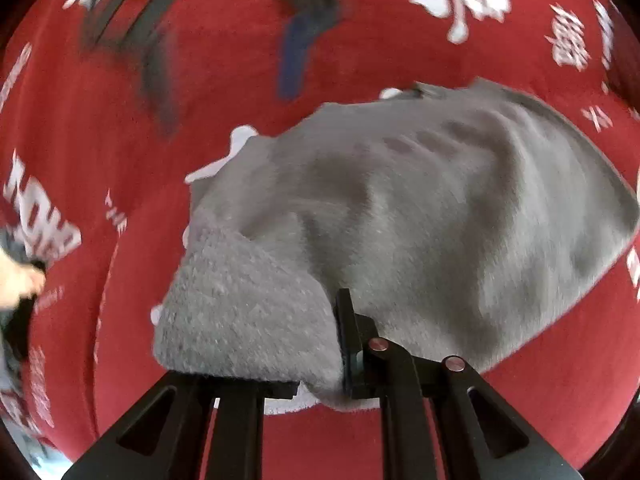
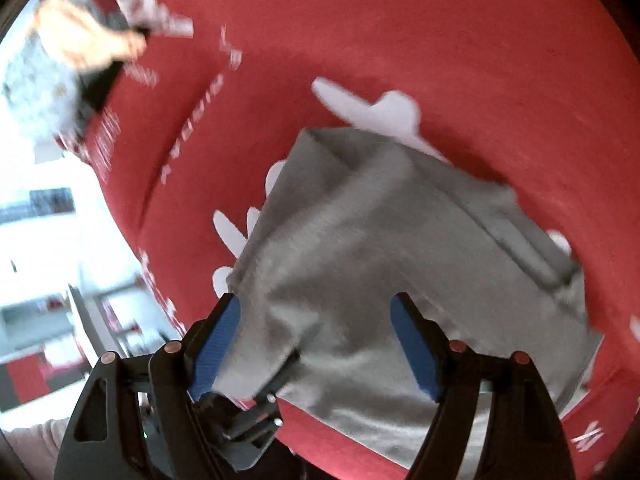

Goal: Fold small clothes

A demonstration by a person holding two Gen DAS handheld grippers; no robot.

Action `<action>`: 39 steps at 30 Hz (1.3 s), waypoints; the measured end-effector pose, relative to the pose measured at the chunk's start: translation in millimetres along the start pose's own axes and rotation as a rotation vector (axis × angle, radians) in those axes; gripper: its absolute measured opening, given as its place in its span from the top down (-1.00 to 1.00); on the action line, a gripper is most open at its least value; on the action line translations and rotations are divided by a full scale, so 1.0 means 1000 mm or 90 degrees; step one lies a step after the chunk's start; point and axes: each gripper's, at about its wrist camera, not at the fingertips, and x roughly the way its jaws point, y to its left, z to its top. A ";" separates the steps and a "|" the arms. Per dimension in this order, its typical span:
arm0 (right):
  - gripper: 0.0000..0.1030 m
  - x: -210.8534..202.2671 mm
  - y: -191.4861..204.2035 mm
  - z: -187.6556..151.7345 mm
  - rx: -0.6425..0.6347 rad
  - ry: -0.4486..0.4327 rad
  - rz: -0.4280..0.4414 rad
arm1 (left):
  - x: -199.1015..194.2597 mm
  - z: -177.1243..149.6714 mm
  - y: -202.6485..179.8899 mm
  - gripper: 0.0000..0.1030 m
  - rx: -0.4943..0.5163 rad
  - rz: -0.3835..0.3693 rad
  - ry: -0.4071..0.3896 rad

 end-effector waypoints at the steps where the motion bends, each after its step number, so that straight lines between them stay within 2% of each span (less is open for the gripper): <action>1: -0.57 0.010 0.006 0.007 0.001 0.024 0.001 | -0.001 -0.001 -0.002 0.69 0.015 0.002 -0.004; 7: -0.58 0.076 0.044 0.035 -0.017 0.168 -0.070 | -0.002 0.002 -0.004 0.69 0.030 -0.006 -0.016; 10: -0.59 0.096 0.058 0.039 -0.021 0.205 -0.083 | -0.002 0.002 -0.005 0.69 0.037 -0.006 -0.023; 14: -0.59 0.120 0.070 0.044 -0.055 0.224 -0.165 | -0.001 0.003 -0.001 0.69 0.028 -0.012 -0.025; 15: -0.54 0.122 0.069 0.043 -0.059 0.217 -0.176 | -0.001 0.002 0.000 0.69 0.026 -0.014 -0.025; 16: -0.21 0.121 0.067 0.041 -0.066 0.209 -0.185 | -0.001 0.002 0.002 0.69 0.023 -0.016 -0.025; 17: 0.34 0.116 0.066 0.039 -0.076 0.193 -0.204 | -0.002 0.002 0.003 0.69 0.016 -0.020 -0.024; 18: 0.58 0.106 0.060 0.035 -0.075 0.162 -0.199 | -0.003 0.003 0.005 0.69 0.008 -0.024 -0.025; 19: 0.68 0.096 0.052 0.031 -0.059 0.141 -0.163 | -0.005 0.005 0.006 0.69 0.002 -0.028 -0.028; 21: 0.72 0.071 0.033 0.019 -0.022 0.083 -0.088 | -0.010 0.009 0.007 0.69 -0.002 -0.037 -0.034; 25: 0.73 0.024 -0.003 -0.018 0.034 -0.023 0.023 | -0.032 0.028 0.009 0.69 -0.012 -0.084 -0.063; 28: 0.73 -0.015 -0.035 -0.059 0.084 -0.112 0.104 | -0.056 0.044 -0.002 0.69 0.025 -0.103 -0.100; 29: 0.73 -0.024 -0.036 -0.065 0.096 -0.130 0.118 | -0.064 0.049 -0.009 0.69 0.042 -0.110 -0.112; 34: 0.73 -0.071 -0.090 -0.142 0.152 -0.251 0.208 | -0.090 0.083 -0.056 0.69 0.131 -0.159 -0.157; 39: 0.73 -0.076 -0.152 -0.227 0.244 -0.341 0.249 | -0.091 0.104 -0.116 0.69 0.200 -0.210 -0.160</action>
